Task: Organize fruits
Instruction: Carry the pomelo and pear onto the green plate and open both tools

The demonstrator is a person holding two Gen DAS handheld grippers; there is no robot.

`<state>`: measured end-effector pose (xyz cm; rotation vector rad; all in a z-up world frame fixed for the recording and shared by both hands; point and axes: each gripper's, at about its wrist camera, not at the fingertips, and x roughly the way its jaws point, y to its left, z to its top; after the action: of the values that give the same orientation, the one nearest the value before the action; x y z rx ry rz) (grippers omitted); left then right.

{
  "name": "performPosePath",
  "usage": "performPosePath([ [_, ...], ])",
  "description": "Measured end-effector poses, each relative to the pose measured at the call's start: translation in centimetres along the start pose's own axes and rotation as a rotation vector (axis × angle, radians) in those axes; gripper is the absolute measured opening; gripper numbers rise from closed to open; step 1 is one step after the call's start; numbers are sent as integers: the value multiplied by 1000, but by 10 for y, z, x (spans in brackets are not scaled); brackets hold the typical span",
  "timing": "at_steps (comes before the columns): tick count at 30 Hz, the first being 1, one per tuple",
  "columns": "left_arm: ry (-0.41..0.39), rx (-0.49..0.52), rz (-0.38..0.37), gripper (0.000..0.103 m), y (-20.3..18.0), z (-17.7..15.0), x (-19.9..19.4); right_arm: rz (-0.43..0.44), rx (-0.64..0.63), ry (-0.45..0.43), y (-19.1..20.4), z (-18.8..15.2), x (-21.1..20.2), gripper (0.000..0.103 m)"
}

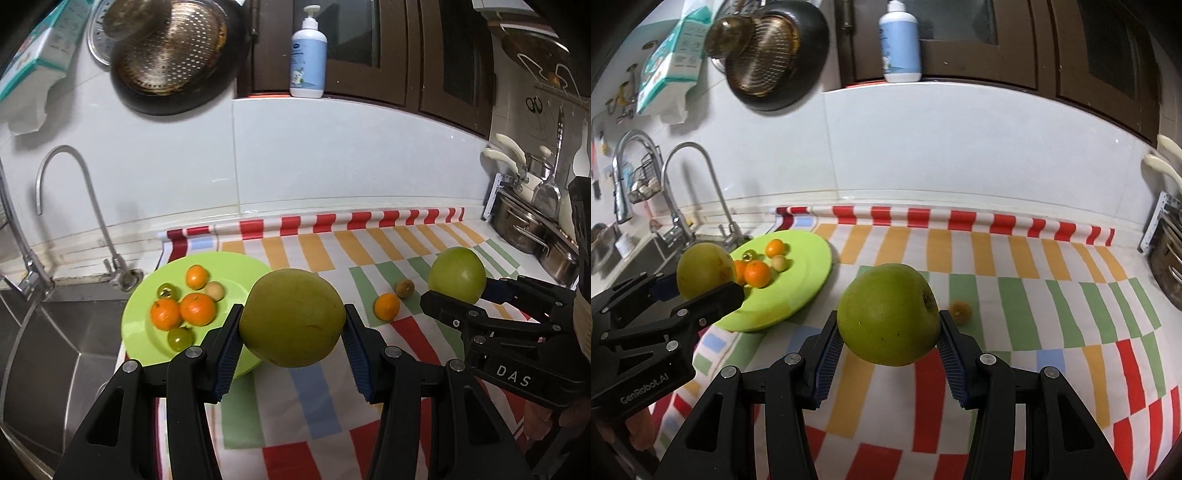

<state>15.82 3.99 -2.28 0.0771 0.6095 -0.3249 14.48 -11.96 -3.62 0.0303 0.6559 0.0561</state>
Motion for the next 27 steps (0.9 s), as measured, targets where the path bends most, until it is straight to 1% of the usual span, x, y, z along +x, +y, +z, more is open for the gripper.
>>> performPosePath([
  [8, 3, -11, 26, 51, 16, -11, -15, 28, -21, -5, 22, -2, -4, 51],
  [13, 8, -15, 45, 51, 26, -13, -16, 49, -45, -14, 36, 1, -1, 51],
  [19, 30, -22, 56, 51, 37, -14, -4, 75, -88, -11, 46, 10, 15, 51],
  [27, 68, -37, 83, 51, 52, -15, 24, 114, -167, 13, 61, 27, 54, 51],
])
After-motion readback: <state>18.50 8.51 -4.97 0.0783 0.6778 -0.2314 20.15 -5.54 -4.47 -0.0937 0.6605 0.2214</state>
